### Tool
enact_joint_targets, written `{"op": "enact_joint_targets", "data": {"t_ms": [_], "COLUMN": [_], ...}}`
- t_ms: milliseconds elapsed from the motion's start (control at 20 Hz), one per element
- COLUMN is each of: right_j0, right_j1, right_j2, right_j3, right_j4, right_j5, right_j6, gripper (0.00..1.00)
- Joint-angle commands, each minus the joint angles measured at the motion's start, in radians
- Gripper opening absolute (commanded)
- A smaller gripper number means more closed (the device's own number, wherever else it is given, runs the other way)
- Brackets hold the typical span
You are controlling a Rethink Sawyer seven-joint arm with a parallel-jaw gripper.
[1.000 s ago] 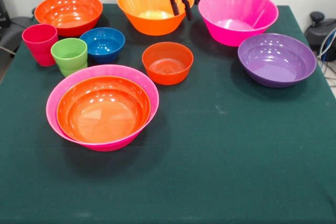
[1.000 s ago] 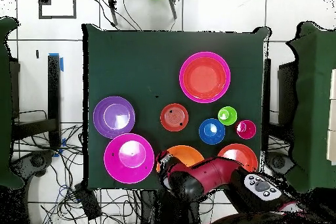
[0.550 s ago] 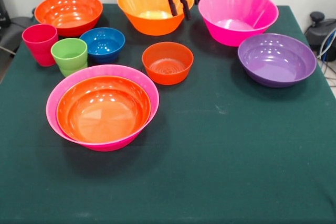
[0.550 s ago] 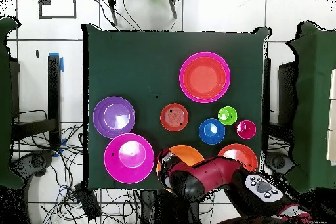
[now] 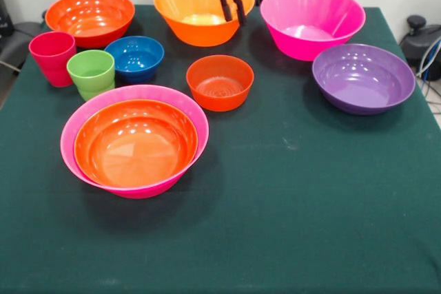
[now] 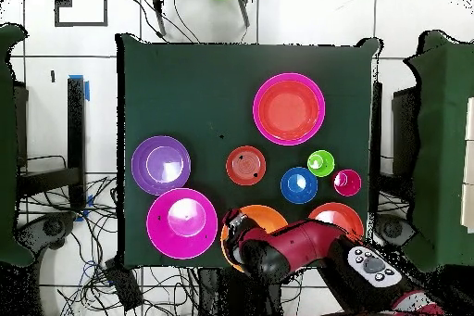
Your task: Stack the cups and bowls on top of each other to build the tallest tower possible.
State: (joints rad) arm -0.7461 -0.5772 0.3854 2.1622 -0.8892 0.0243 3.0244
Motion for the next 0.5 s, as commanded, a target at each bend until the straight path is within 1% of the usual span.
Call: {"op": "enact_joint_targets", "data": {"t_ms": [50, 200, 350, 400, 500], "right_j0": [0.014, 0.015, 0.011, -0.003, -0.009], "right_j1": [0.019, 0.026, 0.027, 0.027, 0.014], "right_j2": [0.064, 0.065, 0.069, 0.083, 0.088], "right_j3": [-0.059, -0.065, -0.064, -0.060, -0.050], "right_j4": [-0.039, -0.049, -0.044, -0.037, -0.031], "right_j5": [0.044, 0.040, 0.047, 0.059, 0.061], "right_j6": [-0.111, -0.115, -0.116, -0.123, -0.123], "gripper": [0.00, 0.00, 0.00, 0.00, 0.00]}}
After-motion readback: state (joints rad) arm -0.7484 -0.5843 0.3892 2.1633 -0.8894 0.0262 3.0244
